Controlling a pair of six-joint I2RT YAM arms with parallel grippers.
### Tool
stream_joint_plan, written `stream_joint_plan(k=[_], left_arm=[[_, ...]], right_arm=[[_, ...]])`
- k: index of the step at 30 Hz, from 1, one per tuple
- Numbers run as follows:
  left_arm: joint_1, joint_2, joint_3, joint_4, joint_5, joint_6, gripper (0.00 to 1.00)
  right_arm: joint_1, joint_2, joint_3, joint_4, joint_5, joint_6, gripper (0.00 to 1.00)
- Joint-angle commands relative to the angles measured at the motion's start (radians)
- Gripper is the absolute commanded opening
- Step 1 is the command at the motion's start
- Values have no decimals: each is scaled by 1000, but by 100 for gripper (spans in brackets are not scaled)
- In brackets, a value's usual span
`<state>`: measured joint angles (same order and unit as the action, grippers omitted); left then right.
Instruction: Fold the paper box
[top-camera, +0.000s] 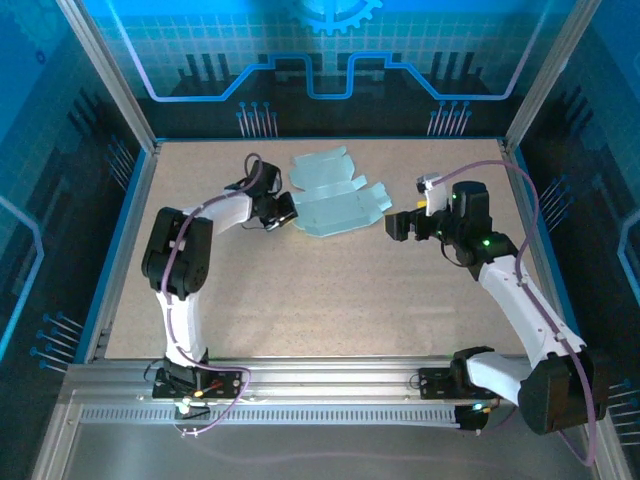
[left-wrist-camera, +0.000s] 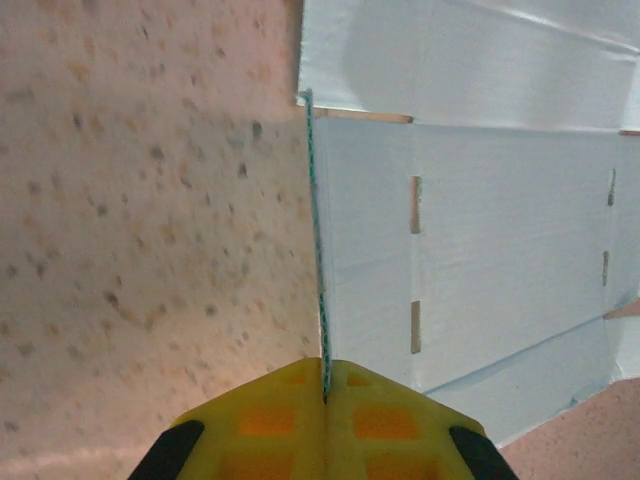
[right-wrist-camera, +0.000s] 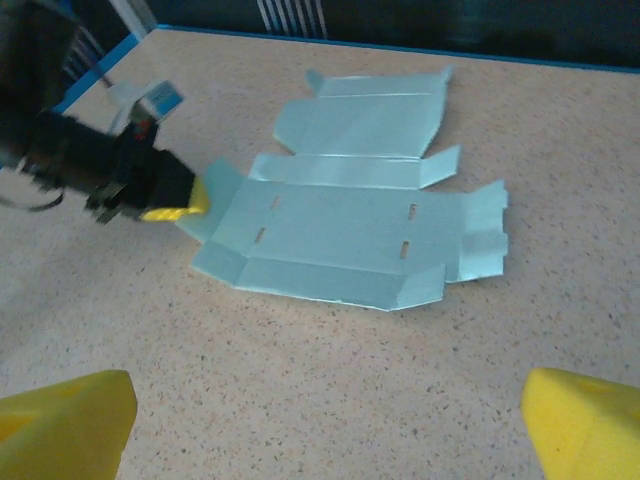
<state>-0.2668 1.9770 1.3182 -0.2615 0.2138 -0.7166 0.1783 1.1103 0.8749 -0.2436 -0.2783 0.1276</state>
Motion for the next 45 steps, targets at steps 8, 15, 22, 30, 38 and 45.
stream_joint_plan(k=[8, 15, 22, 30, 38, 45], left_arm=[[-188, -166, -242, 275, -254, -540, 0], [-317, -166, -264, 290, -390, -660, 20], [-312, -226, -253, 239, -439, -490, 93], [-231, -233, -92, 70, -275, 24, 99], [-134, 31, 316, -219, -28, 338, 98], [-102, 278, 647, -344, 14, 356, 98]], right_arm=[[93, -59, -177, 128, 206, 441, 100], [129, -64, -262, 187, 280, 653, 100], [126, -5, -287, 257, 239, 727, 100], [125, 105, -271, 322, 185, 720, 98], [125, 121, -258, 325, 169, 674, 98], [125, 102, -254, 303, 156, 640, 99]])
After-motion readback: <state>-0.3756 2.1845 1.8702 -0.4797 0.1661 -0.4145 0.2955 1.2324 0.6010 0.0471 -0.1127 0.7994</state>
